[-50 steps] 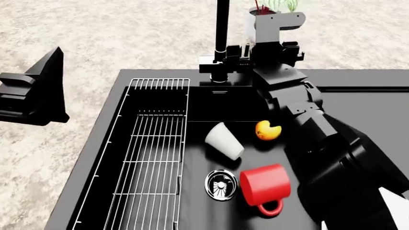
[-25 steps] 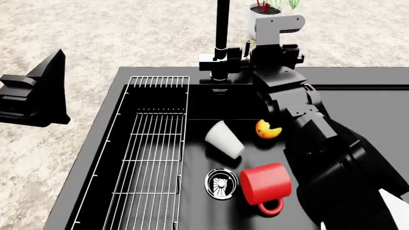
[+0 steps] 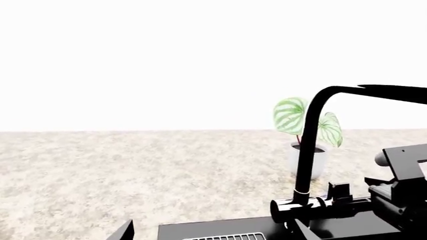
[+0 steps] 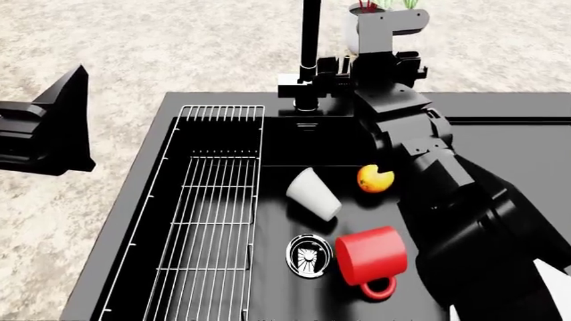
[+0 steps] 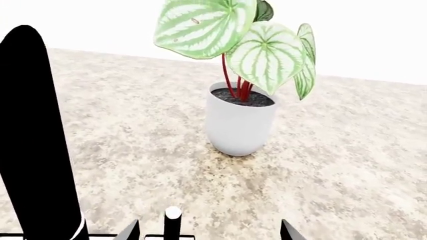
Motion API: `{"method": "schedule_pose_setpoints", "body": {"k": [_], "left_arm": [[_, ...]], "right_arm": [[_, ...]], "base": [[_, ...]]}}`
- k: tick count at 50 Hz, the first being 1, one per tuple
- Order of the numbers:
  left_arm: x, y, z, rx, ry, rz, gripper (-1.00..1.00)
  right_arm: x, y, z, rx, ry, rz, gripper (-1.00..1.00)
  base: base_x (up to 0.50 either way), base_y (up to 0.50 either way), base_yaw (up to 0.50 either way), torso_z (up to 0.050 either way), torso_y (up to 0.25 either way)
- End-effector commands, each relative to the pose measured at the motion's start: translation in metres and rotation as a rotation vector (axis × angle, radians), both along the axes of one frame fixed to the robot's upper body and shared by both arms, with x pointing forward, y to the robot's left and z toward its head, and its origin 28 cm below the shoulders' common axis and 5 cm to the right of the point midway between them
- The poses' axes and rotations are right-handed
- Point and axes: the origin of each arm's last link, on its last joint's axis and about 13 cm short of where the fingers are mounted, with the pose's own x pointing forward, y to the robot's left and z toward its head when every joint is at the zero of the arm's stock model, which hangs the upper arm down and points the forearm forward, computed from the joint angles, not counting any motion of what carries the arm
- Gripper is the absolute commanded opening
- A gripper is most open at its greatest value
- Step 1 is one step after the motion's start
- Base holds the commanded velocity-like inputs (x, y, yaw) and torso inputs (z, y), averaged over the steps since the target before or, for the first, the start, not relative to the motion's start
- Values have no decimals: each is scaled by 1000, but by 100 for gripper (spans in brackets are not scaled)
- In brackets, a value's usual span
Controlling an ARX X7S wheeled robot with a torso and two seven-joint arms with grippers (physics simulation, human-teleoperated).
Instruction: Pick the cup and mug and place them in the sink. Then turn on the water.
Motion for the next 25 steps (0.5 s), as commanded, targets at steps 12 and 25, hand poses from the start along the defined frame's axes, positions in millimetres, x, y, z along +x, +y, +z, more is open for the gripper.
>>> {"method": "schedule_pose_setpoints", "body": {"k": [12, 25], "left_arm": [[1, 0, -3, -7, 8, 4, 100], [0, 0, -3, -7, 8, -1, 100]], "right_arm": [[0, 0, -4, 0, 10, -1, 100], [1, -16, 1, 47, 9, -64, 100]], "base": [[0, 0, 0, 0, -83], [0, 0, 0, 0, 0]]}}
